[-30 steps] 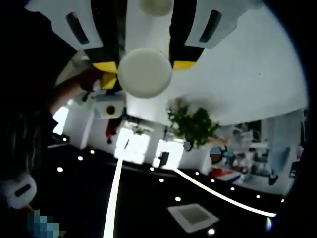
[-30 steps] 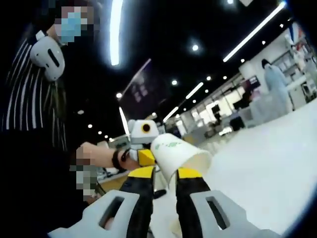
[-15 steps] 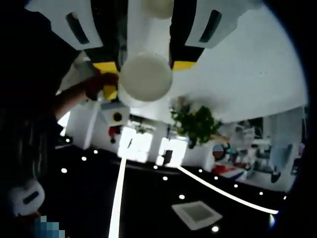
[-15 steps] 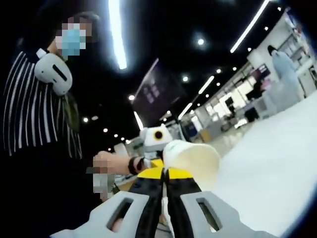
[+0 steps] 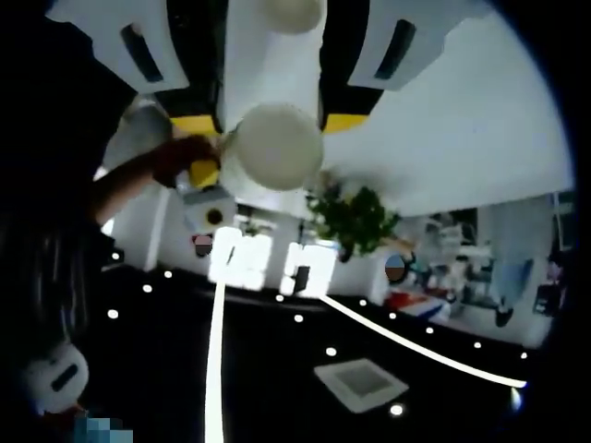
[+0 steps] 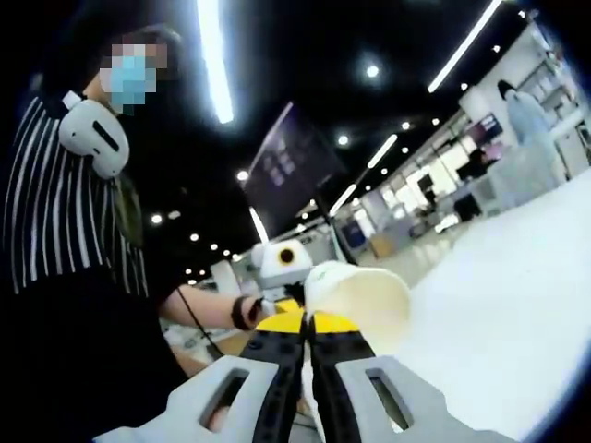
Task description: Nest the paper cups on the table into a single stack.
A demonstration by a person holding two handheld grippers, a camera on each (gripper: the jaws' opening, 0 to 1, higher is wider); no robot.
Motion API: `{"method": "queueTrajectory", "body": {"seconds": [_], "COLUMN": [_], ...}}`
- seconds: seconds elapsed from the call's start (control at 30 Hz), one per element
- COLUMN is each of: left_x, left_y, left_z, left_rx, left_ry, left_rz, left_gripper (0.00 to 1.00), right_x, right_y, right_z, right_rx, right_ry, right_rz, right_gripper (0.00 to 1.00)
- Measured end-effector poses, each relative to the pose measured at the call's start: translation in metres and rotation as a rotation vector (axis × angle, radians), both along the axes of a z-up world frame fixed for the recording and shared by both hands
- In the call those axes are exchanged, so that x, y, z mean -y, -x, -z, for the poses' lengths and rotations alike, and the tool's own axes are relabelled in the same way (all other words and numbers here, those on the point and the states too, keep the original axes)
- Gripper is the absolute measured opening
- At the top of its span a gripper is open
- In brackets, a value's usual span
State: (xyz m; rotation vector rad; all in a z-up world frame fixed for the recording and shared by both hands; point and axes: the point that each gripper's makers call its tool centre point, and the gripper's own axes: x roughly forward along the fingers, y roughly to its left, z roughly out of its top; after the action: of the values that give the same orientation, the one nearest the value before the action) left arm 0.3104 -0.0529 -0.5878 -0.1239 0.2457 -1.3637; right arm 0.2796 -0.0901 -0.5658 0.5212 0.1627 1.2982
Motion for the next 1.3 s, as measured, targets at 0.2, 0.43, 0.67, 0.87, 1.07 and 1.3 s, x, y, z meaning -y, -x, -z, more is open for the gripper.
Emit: {"method": "queueTrajectory", "body": {"seconds": [0.2, 0.43, 0.67, 0.87, 1.07, 1.3], "left_x": [-0.007, -0.019, -0.029, -0.035, -0.044, -0.051], "left_y": [-0.001, -0.004, 0.002, 0.004, -0.002, 0.0], "left_z": [0.007, 0.018, 0.034, 0.042, 0.047, 0.053], "left_rx": [0.006, 0.028, 0.031, 0.063, 0.093, 0.099], "left_ry": [-0.002, -0.028, -0.07, -0.104, -0.12, -0.143], "left_rz": [-0.041, -0.103, -0.124, -0.145, -0.203, -0.221], "left_gripper": [0.49, 0.65, 0.71, 0.83, 0.97, 0.99], "right_x": [0.002, 0.005, 0.004, -0.001, -0.003, -0.005], "right_y": [-0.003, -0.013, -0.021, -0.022, -0.027, -0.025], "right_z": [0.009, 0.021, 0.031, 0.029, 0.026, 0.026], "right_rx": [-0.019, -0.047, -0.022, 0.002, 0.034, 0.065], "right_ry": [0.032, 0.094, 0.232, 0.294, 0.362, 0.428], "right_rz": [0.017, 0.043, 0.035, 0.007, -0.022, -0.06], "right_gripper": [0.0, 0.0, 0.0, 0.0, 0.0, 0.0]}}
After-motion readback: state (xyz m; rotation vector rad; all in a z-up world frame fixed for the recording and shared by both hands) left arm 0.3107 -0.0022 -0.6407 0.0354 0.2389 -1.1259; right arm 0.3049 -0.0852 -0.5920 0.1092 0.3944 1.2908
